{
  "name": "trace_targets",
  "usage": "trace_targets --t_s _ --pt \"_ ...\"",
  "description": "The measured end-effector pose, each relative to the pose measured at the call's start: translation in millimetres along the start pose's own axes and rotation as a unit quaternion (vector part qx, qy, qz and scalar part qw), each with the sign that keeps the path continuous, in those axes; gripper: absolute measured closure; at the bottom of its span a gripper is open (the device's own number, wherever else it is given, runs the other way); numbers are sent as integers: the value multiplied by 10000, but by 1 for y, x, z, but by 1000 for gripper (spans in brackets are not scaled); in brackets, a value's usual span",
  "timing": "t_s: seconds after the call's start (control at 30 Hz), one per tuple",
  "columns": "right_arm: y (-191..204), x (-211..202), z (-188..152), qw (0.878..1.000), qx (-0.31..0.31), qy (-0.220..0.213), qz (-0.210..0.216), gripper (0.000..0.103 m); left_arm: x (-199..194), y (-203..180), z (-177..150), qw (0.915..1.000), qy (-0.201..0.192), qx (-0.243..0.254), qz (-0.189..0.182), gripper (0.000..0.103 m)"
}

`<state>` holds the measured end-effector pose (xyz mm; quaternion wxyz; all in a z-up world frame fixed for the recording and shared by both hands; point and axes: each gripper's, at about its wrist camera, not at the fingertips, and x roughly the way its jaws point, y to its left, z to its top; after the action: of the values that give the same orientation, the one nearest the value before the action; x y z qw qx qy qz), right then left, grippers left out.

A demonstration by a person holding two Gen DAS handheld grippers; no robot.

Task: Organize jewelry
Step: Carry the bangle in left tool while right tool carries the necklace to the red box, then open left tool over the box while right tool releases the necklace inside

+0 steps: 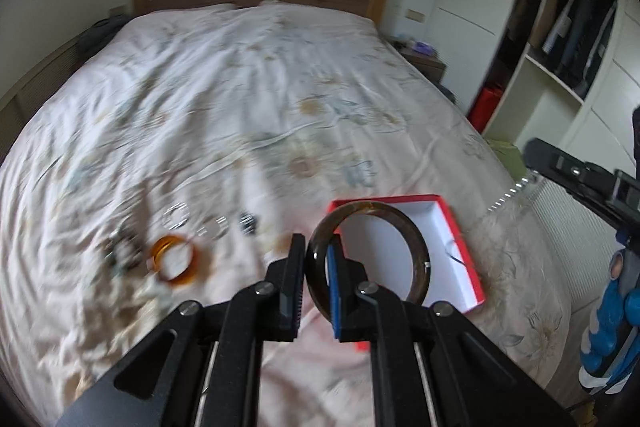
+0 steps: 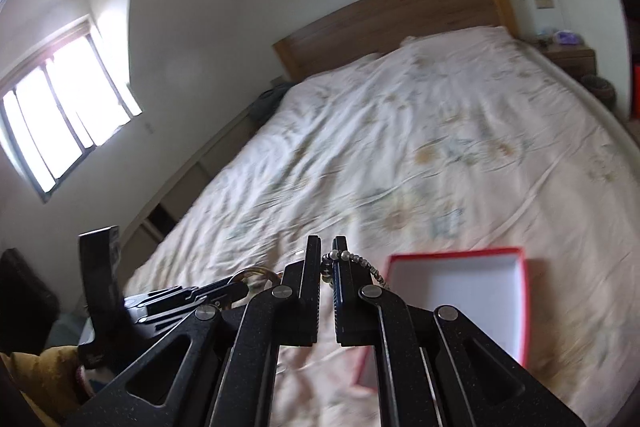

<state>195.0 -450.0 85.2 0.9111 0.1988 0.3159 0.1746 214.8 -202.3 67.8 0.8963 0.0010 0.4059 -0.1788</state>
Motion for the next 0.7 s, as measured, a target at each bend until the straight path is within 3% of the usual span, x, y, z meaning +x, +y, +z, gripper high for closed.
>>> trace_targets --t_s 0.23,0.43,0.7 --pt "-74 52 4 9981 303 149 -506 97 98 -52 21 9986 389 346 -19 93" --pt "-122 95 -26 9930 524 622 -853 97 175 -64 6 9953 897 328 148 93" --pt "-155 114 -71 9815 657 1189 -1350 93 215 -67 -21 9903 1285 416 321 93"
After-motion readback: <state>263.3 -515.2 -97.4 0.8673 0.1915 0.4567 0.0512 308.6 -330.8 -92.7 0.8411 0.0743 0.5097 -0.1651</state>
